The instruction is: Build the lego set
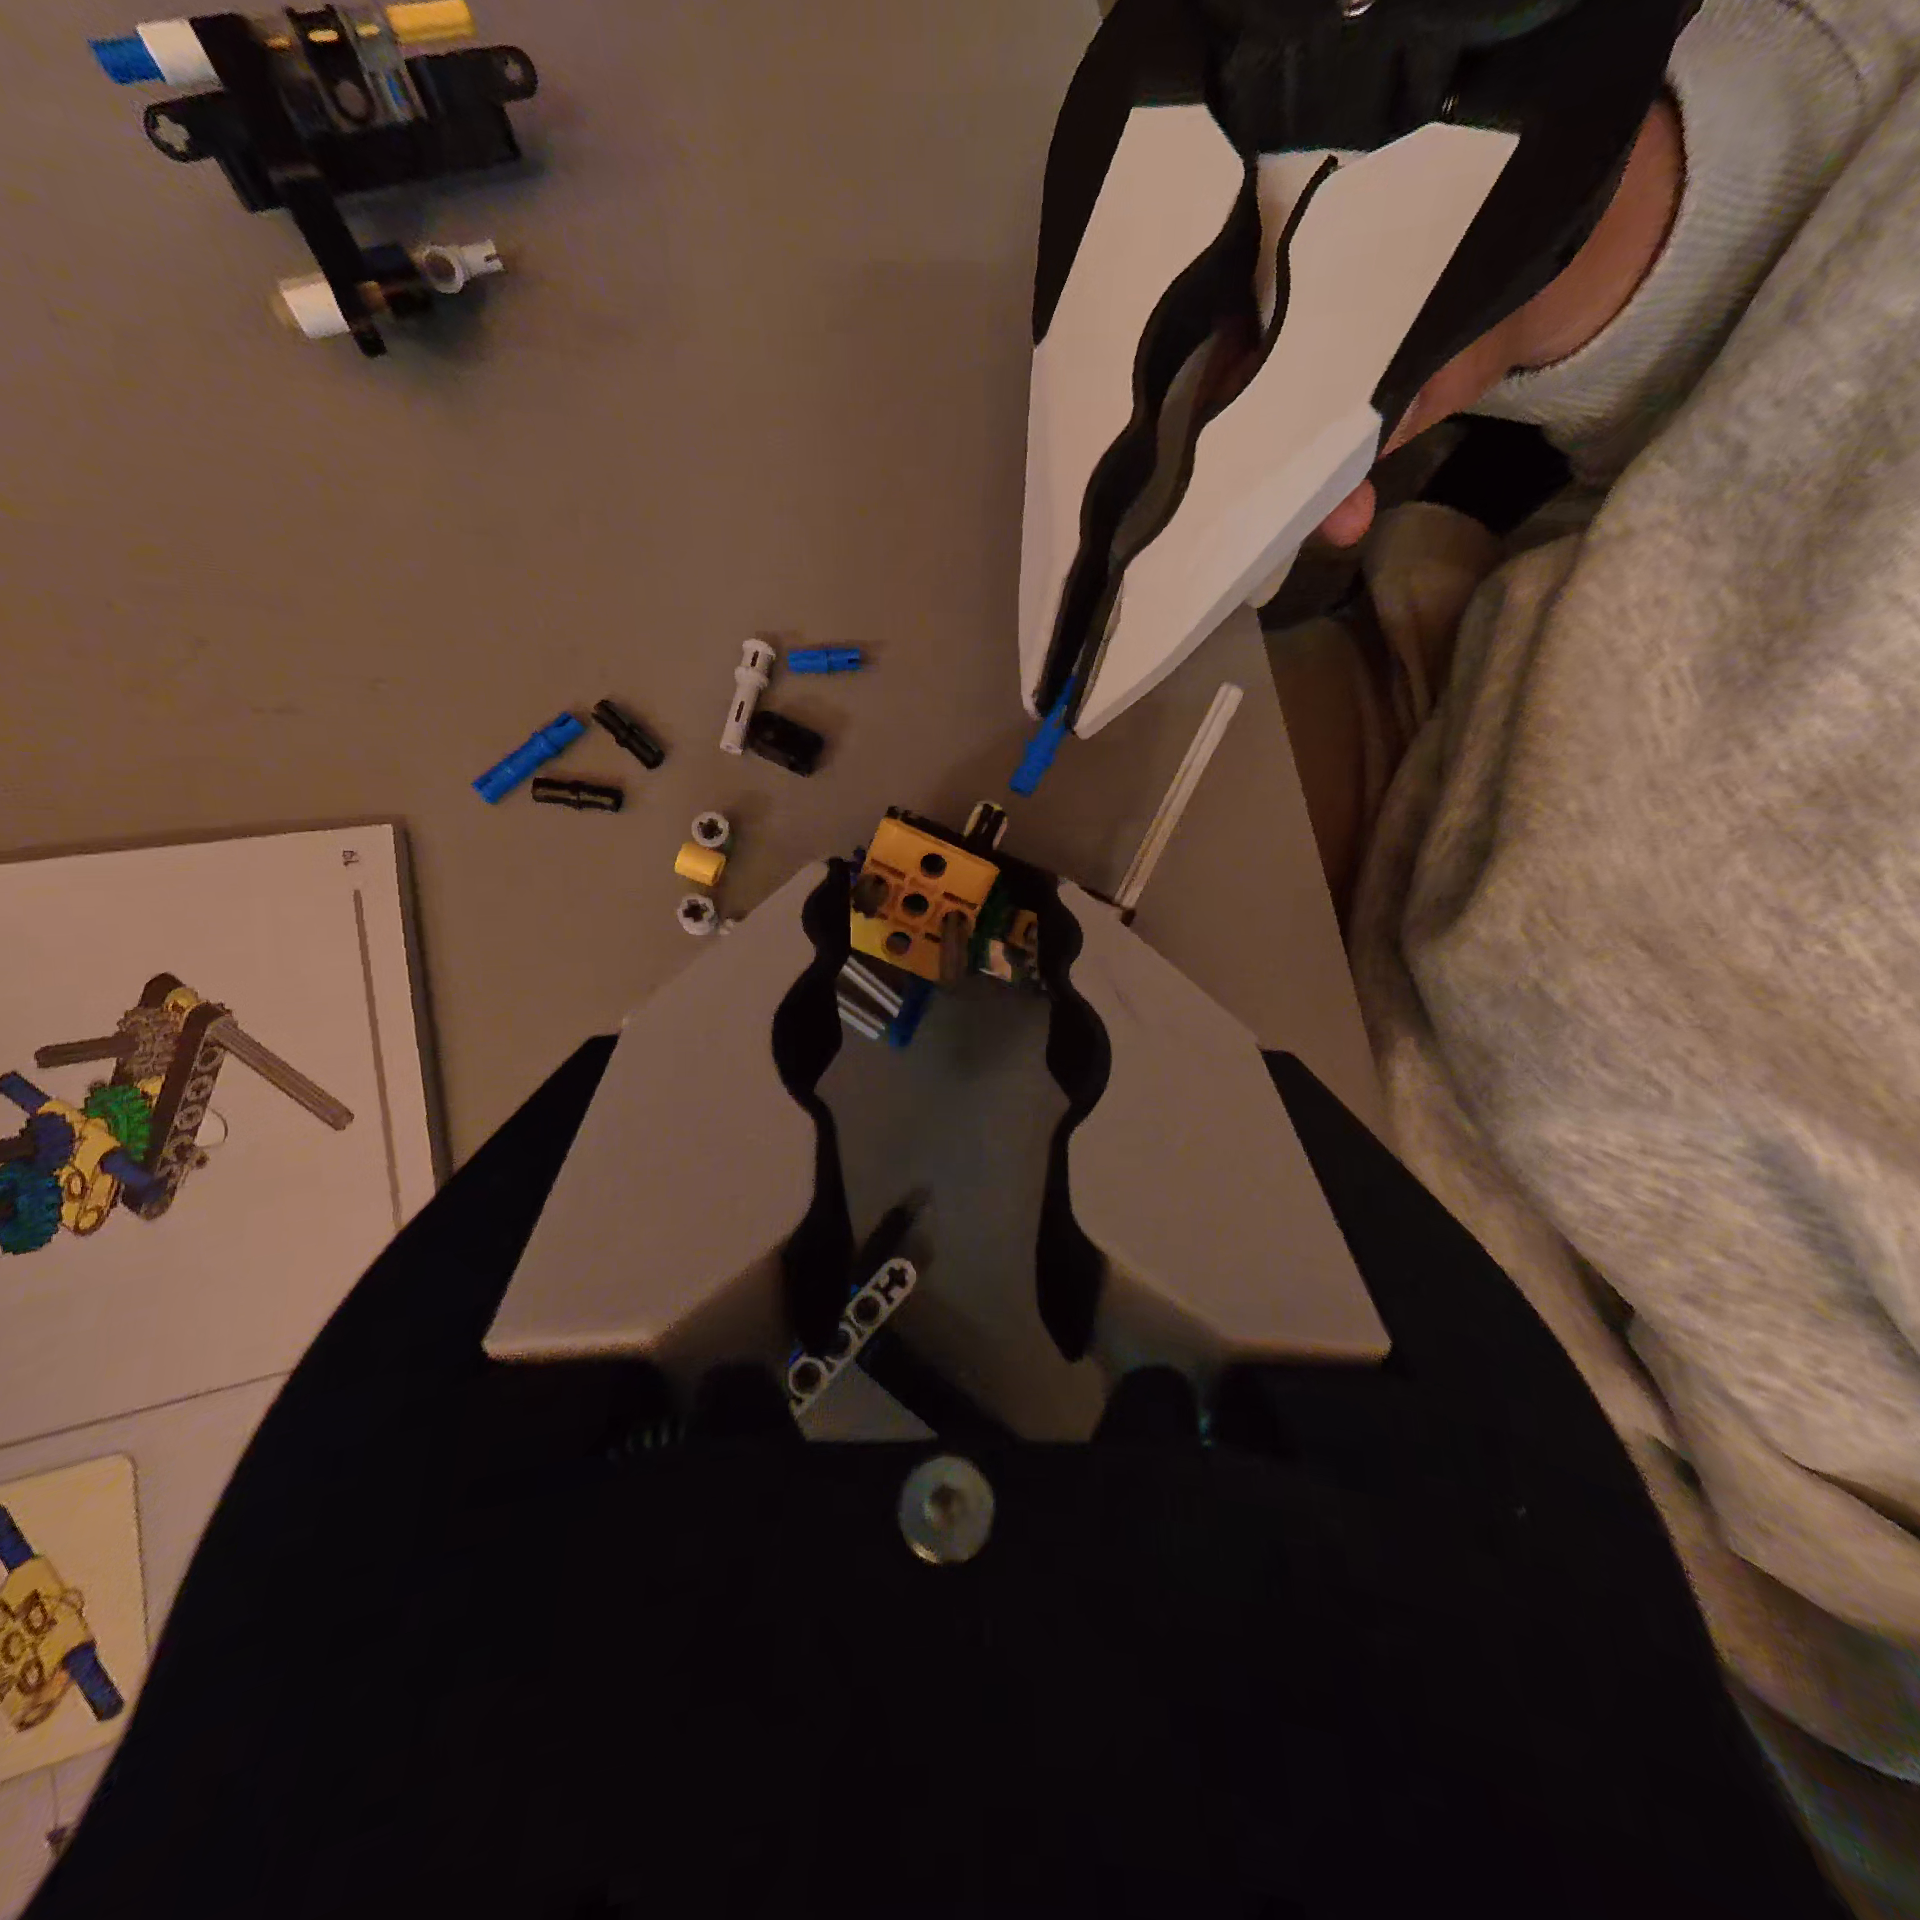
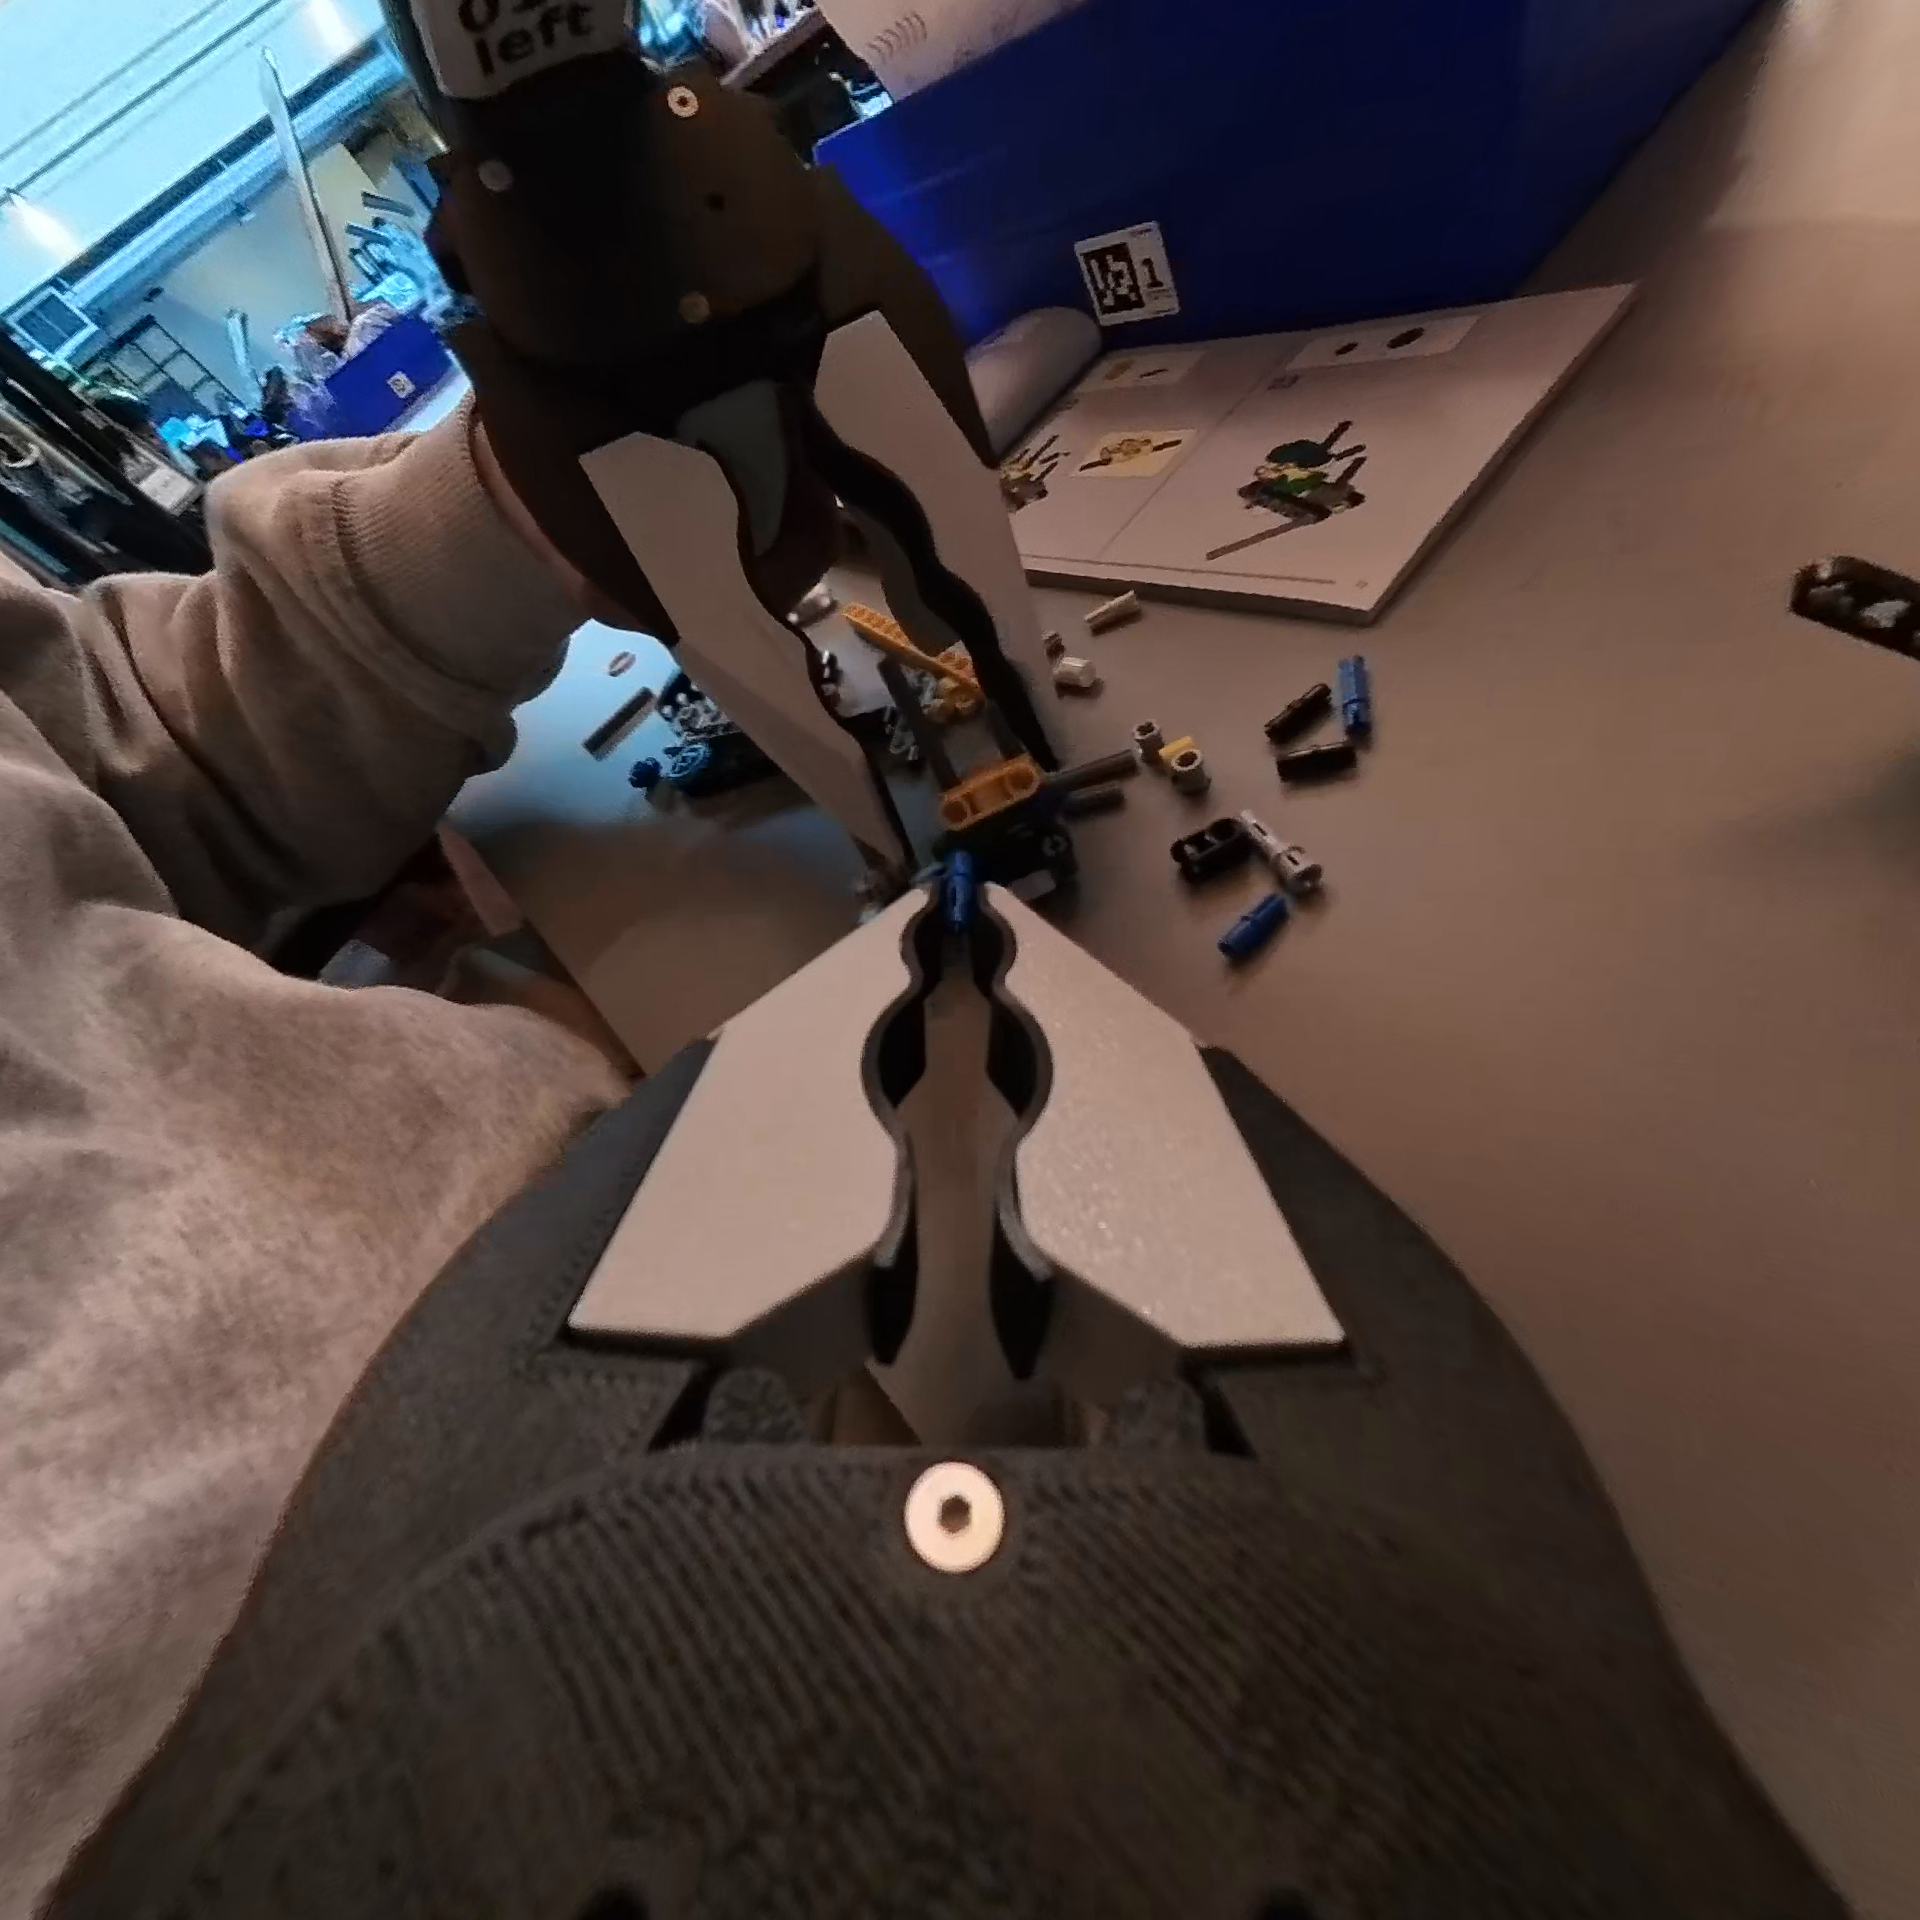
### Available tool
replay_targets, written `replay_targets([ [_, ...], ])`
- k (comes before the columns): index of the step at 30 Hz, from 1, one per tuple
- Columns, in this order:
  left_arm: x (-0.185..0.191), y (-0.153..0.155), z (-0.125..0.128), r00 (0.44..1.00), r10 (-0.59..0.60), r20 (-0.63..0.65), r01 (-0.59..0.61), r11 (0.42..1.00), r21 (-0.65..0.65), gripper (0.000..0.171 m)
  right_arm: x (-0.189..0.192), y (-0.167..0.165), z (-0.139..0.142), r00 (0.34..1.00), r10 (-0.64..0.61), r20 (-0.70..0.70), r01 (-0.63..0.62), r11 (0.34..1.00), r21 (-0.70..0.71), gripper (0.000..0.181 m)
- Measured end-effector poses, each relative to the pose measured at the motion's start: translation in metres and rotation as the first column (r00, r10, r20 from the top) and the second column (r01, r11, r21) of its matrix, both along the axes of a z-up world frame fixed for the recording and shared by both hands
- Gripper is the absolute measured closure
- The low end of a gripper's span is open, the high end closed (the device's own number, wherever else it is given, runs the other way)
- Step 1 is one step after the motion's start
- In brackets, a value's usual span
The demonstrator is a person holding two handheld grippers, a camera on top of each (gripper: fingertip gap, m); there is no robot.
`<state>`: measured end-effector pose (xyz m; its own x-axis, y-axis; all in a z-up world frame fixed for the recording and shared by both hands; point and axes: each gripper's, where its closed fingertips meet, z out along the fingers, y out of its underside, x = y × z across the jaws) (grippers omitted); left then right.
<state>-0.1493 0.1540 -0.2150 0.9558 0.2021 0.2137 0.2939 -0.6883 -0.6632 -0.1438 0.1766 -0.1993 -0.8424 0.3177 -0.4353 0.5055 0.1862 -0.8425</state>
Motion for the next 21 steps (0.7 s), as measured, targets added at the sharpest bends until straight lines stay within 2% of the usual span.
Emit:
replay_targets([
  [5, -0.002, -0.002, 0.001, 1.0, 0.016, -0.009, -0.016, 1.0, -0.011, 0.136, 0.002, -0.004, 0.0, 1.0, 0.012, 0.014, -0.012, 1.0, -0.006, 0.178],
  [7, -0.003, -0.004, 0.001, 1.0, 0.02, -0.011, -0.02, 1.0, -0.014, 0.131, 0.001, -0.003, -0.001, 1.0, 0.009, 0.015, -0.009, 1.0, 0.003, 0.178],
  [14, -0.008, -0.011, 0.014, 0.999, 0.051, 0.007, -0.051, 0.996, 0.067, 0.125, -0.004, 0.004, -0.006, 1.0, -0.006, 0.021, 0.005, 0.999, 0.042, 0.178],
  [21, -0.007, -0.015, 0.002, 0.999, 0.031, 0.02, -0.032, 0.999, 0.027, 0.125, -0.001, -0.005, 0.001, 0.999, 0.04, -0.015, -0.039, 0.998, 0.052, 0.178],
])
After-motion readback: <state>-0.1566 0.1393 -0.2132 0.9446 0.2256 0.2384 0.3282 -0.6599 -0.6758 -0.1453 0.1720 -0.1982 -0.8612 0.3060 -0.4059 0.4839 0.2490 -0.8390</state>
